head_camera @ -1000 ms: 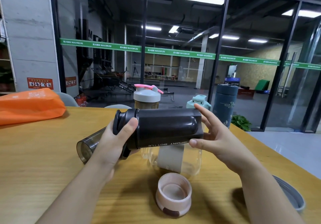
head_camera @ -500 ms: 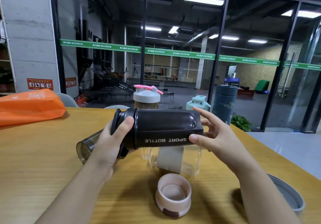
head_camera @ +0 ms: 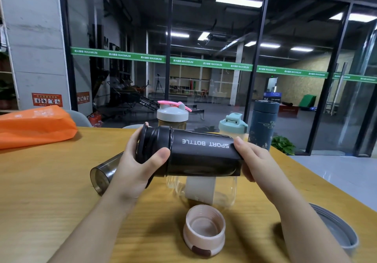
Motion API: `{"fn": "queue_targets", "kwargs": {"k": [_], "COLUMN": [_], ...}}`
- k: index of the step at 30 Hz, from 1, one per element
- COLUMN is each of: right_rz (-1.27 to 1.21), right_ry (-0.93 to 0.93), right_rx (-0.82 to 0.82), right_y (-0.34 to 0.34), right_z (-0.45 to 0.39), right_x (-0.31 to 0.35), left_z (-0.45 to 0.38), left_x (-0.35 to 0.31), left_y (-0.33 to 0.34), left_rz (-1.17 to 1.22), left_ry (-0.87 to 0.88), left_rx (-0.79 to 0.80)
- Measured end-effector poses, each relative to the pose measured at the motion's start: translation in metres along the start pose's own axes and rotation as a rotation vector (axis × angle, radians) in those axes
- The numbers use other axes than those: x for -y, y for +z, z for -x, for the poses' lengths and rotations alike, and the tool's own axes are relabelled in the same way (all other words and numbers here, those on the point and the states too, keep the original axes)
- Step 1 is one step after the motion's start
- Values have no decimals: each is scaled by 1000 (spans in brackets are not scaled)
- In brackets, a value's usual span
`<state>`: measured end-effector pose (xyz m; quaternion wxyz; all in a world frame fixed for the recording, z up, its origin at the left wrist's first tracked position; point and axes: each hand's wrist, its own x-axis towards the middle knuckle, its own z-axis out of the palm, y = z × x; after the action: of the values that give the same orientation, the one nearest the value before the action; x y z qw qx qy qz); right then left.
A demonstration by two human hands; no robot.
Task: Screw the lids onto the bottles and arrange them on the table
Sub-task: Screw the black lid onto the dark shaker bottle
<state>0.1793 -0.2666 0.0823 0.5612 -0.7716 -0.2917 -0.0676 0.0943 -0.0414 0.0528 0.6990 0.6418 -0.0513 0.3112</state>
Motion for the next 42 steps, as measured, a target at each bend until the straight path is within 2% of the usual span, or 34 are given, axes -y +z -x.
{"fn": "queue_targets", "kwargs": {"k": [5, 9, 14, 20, 29, 36, 42], "right_rz": [4, 2, -23, 26, 178, 90, 79], "right_ry": [57, -27, -155, -213, -153, -43, 11], "right_rx": [18, 35, 143, 66, -9, -17, -65], "right_y": [1, 0, 4, 4, 10, 14, 14], "right_z": [0, -2, 0, -1, 2, 4, 1], "right_x": [-1, -5, -6, -10, -7, -3, -1], "left_z": [-1, -2, -1, 1, 0, -1, 1], "left_x": [2, 3, 0, -3, -1, 1, 3], "left_y": [-1, -2, 0, 4, 4, 3, 1], "left_rz": [10, 36, 120, 187, 115, 34, -86], "left_ry": [-7, -50, -200, -283, -218, -93, 5], "left_rx": [14, -23, -35, -11, -47, -80, -38]}}
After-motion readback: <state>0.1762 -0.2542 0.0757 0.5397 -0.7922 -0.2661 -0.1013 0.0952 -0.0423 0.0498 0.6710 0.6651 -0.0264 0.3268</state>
